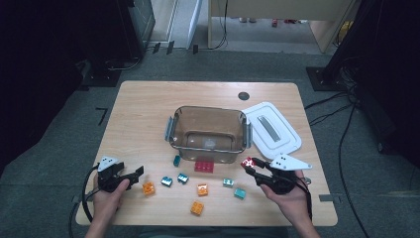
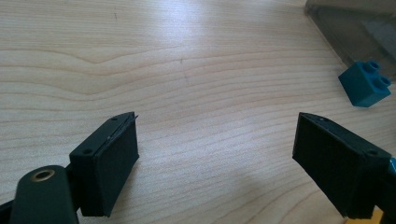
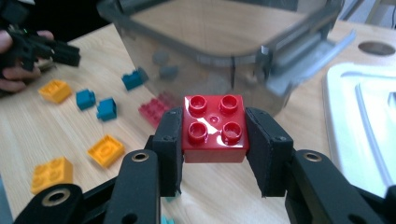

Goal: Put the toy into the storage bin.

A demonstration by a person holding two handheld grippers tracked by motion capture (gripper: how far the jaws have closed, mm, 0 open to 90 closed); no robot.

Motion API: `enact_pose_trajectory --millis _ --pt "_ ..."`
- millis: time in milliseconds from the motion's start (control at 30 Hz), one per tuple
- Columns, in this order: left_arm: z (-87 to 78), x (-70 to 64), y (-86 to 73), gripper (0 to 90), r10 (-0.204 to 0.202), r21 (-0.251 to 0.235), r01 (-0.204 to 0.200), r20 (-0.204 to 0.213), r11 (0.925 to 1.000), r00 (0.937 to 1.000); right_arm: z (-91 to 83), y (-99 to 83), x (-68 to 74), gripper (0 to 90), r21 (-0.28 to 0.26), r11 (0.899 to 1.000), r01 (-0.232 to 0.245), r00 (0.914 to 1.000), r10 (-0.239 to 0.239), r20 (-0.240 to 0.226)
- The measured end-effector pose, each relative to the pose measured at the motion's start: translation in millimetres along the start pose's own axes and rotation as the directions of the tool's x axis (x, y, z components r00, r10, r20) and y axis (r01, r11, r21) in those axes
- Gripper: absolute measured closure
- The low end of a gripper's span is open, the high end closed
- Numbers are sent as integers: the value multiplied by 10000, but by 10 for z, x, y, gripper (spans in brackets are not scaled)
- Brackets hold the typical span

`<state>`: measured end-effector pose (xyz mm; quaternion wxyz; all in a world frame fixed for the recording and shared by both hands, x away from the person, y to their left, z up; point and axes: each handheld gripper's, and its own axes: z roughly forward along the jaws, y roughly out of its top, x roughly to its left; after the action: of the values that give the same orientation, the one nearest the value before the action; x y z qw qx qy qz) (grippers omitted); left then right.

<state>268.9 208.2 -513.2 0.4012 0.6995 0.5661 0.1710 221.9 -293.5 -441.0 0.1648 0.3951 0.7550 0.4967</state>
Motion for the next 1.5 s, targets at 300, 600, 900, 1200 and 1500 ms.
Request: enact_pose_trajectory --millis 300,600,900,1200,1500 --pt "3 -2 2 141 18 7 -18 7 10000 10000 -56 399 21 601 -564 9982 226 9996 -236 -168" --pt "3 -1 1 141 25 2 -25 18 10000 10000 98 803 -6 601 -807 9952 562 9982 -577 -168" --pt "3 -3 0 141 30 -2 -30 24 10000 10000 523 1004 -140 601 -470 9985 288 9991 -302 -297" --pt "-1 -1 -1 141 54 12 -55 43 10000 10000 955 1053 -243 601 175 9998 94 9997 -90 -244" --pt "-1 -2 -2 141 60 11 -60 47 10000 10000 1088 1042 -259 601 501 9987 74 9998 -65 -187"
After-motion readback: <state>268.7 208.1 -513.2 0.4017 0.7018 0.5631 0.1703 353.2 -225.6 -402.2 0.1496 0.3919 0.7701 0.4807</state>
